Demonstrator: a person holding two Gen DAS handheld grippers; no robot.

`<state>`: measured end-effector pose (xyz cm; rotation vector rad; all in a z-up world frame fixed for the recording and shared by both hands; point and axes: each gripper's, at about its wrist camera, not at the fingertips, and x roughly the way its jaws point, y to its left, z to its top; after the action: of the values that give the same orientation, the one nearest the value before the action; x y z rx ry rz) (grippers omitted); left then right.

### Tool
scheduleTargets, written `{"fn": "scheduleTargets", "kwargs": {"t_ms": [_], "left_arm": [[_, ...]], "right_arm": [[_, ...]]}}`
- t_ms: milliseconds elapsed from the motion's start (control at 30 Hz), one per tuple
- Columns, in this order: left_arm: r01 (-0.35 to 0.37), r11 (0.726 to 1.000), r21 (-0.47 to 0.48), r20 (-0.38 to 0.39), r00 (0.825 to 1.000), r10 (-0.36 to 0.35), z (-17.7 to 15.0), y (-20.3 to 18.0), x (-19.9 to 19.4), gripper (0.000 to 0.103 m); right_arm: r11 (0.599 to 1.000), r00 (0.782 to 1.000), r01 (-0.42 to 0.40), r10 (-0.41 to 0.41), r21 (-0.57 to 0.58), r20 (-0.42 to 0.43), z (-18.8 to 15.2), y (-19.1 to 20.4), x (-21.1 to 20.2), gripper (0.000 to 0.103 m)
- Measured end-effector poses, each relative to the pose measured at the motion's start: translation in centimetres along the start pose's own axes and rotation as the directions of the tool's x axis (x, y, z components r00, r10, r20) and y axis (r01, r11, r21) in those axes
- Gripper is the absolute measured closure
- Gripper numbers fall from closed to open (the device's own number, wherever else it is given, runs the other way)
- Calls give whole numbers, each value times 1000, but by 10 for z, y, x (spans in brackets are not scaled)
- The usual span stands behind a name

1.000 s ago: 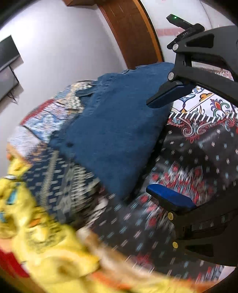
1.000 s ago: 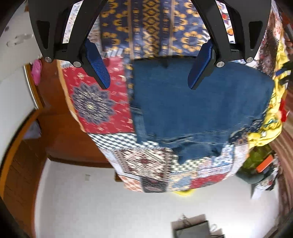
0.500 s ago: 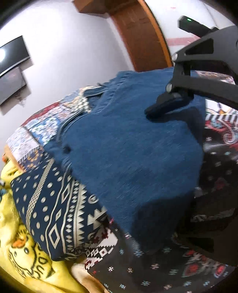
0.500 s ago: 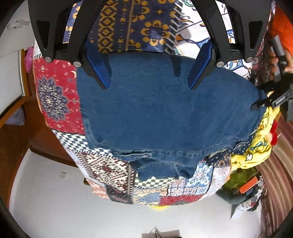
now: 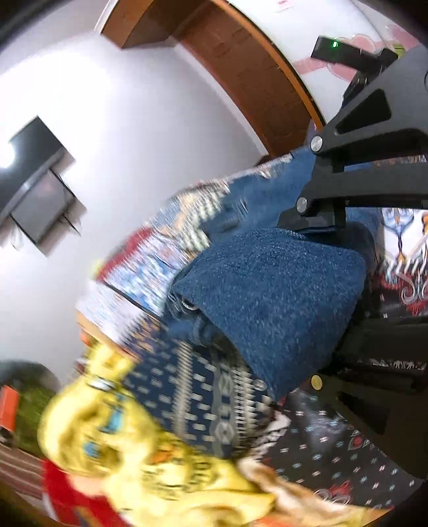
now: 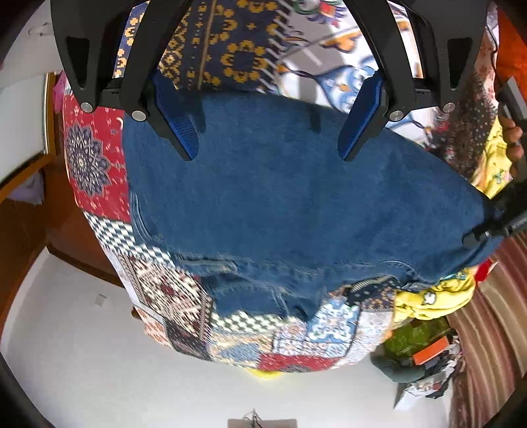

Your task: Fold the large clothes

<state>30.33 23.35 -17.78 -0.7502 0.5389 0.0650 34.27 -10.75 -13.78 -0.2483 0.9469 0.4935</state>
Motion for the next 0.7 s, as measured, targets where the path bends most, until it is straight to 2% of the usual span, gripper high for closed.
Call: {"fn": "scheduleTargets", "kwargs": {"t_ms": [167,300,500,567,700], "left_arm": [[-21,994,106,97,995,10,12,-28,-42,81],[-72,984,163,144,988,49,18,-32,-59,81],[-136,972,191,110,987,116,12,-20,-51,81],[-170,966,195,107,983,152,6,-14,-46,81],[-169,971,170,96,983,154,5,-7,-41,81]], "right_arm": [[996,996,-82,83,-31,15,18,32,4,19],[987,990,-141,140,-73,-22,26,62,27,19],[975,969,-204,189,-86,-160,22,94,89,19],[974,964,-213,197,-78,-177,18,95,101,17],[970,966,-217,197,-112,-167,16,97,101,14]]}}
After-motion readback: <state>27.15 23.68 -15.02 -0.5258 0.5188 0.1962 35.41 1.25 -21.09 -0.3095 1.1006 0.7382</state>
